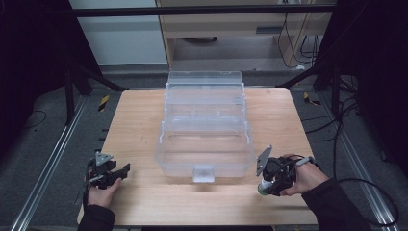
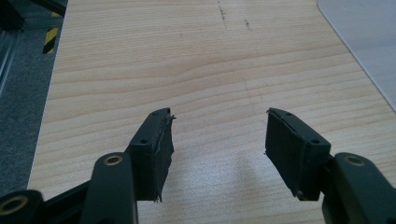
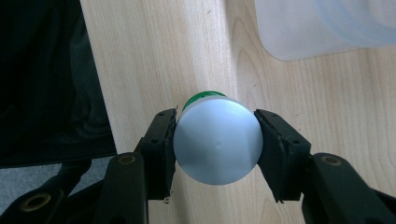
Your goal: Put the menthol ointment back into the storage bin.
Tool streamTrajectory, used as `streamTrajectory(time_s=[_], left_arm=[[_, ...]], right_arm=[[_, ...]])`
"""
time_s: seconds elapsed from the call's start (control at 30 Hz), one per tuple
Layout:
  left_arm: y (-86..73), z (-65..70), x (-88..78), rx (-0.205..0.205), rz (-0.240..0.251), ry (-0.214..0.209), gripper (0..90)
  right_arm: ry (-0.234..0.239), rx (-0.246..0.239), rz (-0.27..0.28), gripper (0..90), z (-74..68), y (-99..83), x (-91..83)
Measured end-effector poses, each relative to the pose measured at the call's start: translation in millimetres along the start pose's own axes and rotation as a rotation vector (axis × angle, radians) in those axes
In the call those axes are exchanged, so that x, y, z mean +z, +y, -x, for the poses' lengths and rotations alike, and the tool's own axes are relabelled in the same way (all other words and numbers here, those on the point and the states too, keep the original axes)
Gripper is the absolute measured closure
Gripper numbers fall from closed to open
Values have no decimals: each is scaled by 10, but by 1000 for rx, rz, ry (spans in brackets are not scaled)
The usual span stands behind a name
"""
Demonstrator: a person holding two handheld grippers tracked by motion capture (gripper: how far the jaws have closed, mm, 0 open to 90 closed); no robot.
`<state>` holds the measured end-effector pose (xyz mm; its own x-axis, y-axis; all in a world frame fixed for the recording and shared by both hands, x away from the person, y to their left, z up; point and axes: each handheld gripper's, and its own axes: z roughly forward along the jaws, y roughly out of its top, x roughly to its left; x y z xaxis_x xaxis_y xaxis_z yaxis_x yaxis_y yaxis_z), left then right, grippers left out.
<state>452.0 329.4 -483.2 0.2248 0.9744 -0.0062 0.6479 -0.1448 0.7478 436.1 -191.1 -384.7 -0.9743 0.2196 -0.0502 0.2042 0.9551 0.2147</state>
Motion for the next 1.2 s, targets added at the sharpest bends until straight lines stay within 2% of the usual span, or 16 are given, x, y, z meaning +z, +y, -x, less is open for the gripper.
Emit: streamTrajectory(time_s=[0.3,0.57,0.83,1.2], left_arm=[[0,3,1,1,-2,-1,411],[-1,2,5,0,-3,-2,412],[-2,-1,6,0,-4,-3,412],[0,-5,1,0,-1,-2,414]], right_arm=[[-10,9,33,506,45,65,-248],[-16,5,31,506,89,126,-403],[-25,-25,39,506,130,284,-612],[-37,-35,44,506,265,487,-769]])
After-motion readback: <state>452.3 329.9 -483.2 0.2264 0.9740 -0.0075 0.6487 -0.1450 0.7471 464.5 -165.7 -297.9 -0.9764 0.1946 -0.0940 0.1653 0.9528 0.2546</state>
